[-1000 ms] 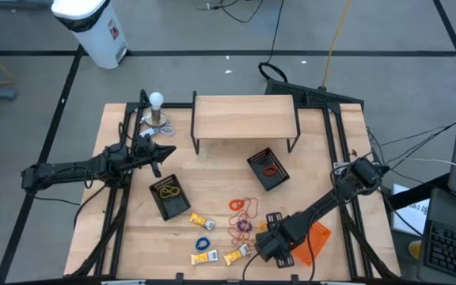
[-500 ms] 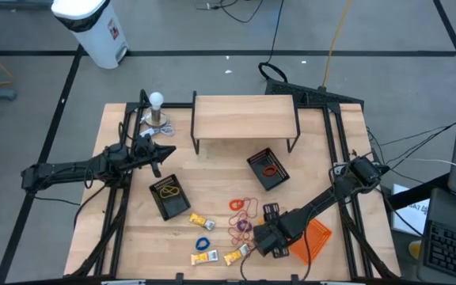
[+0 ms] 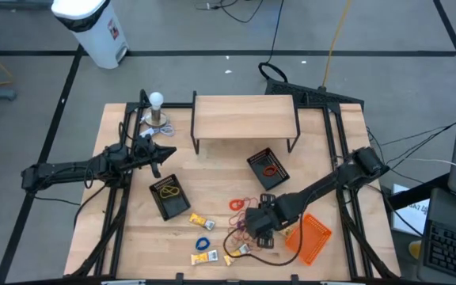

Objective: Pick & Place Office Desk Supplies
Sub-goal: Put the yellow crayon box into the orange bin

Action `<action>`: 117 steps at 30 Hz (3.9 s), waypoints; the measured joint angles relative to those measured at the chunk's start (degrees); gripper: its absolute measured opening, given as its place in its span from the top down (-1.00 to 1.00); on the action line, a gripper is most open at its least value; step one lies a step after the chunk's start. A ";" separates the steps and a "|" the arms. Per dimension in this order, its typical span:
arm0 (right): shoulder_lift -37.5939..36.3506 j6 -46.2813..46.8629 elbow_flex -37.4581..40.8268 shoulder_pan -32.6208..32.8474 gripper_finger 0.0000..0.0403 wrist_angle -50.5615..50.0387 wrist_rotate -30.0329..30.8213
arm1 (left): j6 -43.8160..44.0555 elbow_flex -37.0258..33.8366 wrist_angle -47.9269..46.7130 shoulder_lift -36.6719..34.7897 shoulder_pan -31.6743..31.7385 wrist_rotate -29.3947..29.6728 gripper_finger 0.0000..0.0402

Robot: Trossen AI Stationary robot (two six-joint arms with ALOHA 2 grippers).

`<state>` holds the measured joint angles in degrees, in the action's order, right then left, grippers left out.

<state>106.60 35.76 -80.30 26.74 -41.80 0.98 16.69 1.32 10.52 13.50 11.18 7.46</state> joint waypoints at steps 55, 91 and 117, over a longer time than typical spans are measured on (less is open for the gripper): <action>-9.03 14.54 15.42 0.22 0.56 11.05 3.04 | 1.50 -0.02 0.00 0.00 0.04 -1.98 0.95; -30.07 55.55 22.56 17.27 0.63 -4.98 -2.11 | 1.50 -0.02 0.00 0.00 0.04 -1.96 0.95; -28.56 54.22 33.84 17.25 0.59 5.62 -5.57 | 1.48 -0.02 0.44 0.00 0.04 -1.89 0.95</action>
<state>78.04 89.98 -46.46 43.99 -36.18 -4.59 18.17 1.30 10.96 13.50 11.22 5.56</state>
